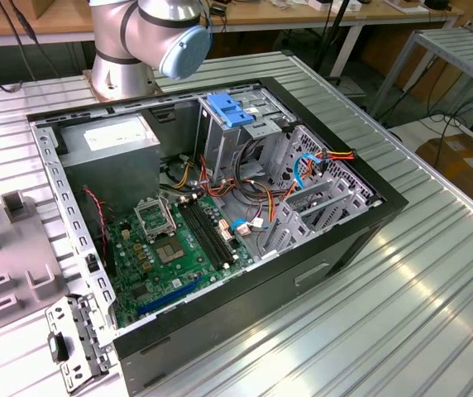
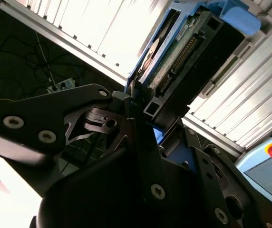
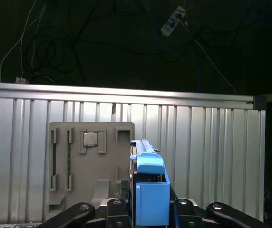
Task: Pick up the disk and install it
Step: 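Pick up the disk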
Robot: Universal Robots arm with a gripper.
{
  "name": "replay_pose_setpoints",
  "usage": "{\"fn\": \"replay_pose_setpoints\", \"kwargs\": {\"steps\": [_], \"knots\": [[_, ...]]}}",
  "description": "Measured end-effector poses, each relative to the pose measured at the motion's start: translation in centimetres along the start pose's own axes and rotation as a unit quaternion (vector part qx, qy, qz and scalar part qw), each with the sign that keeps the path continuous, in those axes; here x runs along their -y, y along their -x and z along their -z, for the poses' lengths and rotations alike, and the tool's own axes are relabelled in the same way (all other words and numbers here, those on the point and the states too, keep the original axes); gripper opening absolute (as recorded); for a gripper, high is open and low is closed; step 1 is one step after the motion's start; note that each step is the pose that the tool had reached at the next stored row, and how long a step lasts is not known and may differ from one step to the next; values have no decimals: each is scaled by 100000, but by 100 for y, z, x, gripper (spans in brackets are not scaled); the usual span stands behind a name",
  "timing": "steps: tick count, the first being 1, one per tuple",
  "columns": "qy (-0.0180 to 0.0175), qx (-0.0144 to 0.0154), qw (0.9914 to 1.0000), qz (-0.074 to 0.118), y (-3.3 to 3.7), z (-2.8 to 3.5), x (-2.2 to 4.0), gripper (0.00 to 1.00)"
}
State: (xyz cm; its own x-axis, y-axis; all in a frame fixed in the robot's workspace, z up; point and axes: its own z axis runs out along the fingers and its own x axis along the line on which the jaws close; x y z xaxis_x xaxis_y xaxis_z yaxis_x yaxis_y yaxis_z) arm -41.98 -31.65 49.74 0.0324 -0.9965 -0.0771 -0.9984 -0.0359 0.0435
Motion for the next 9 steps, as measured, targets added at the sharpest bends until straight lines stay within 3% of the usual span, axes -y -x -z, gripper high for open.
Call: {"fn": "replay_pose_setpoints", "kwargs": {"steps": [9], "knots": [[1, -4, 100000, -3, -69, 8, 50, 37]]}}
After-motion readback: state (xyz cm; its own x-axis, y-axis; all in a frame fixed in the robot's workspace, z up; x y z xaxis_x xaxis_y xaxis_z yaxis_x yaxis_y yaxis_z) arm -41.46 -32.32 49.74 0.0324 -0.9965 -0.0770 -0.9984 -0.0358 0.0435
